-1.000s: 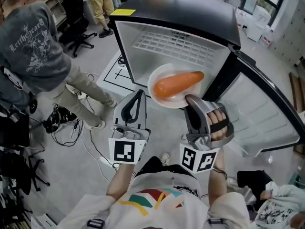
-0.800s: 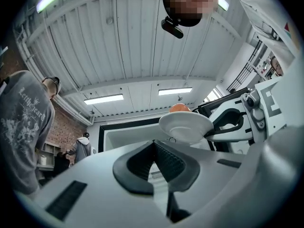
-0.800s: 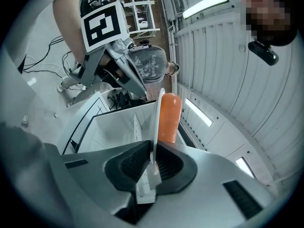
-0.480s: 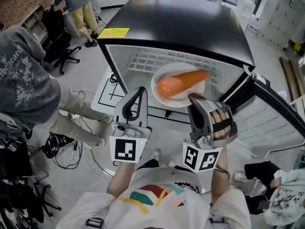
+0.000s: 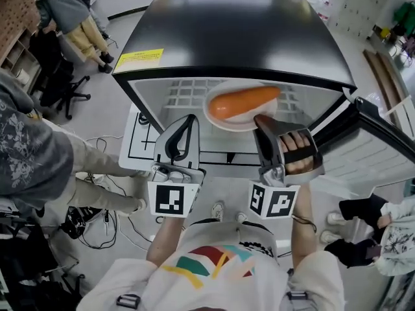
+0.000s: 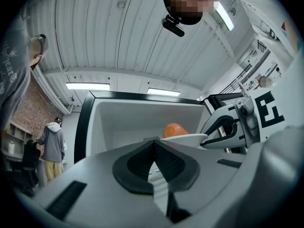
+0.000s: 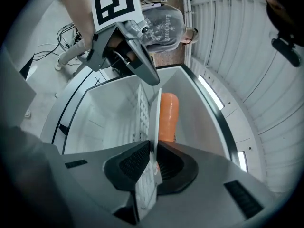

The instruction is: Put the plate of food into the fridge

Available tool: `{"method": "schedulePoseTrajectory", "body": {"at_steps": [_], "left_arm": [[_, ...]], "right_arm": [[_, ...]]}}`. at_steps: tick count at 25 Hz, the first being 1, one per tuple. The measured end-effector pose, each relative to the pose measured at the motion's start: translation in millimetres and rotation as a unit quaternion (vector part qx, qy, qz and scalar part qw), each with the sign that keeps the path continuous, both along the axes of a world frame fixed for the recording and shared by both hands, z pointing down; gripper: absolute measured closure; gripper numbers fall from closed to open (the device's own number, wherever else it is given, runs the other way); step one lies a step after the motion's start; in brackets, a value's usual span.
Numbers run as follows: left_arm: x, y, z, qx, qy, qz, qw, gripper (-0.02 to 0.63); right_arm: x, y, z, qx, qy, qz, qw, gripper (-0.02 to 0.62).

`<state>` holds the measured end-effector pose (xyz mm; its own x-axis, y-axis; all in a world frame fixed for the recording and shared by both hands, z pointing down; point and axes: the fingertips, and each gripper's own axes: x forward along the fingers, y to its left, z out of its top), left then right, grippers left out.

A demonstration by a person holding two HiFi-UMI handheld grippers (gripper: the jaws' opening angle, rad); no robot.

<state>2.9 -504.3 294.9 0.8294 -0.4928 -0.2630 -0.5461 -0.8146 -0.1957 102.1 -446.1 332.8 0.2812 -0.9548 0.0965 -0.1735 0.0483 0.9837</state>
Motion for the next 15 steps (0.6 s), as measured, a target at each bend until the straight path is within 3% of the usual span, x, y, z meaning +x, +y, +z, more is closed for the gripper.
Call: {"method": "schedulePoseTrajectory", "body": {"at_steps": [15], "left_arm": [[12.2,-24.0,11.6,-0.018,0.002,0.020,0.9996,0.600]], "right_arm": [[29.3,-46.5,4.9,-0.058,0.016,0.040,0.997,0.548]]}}
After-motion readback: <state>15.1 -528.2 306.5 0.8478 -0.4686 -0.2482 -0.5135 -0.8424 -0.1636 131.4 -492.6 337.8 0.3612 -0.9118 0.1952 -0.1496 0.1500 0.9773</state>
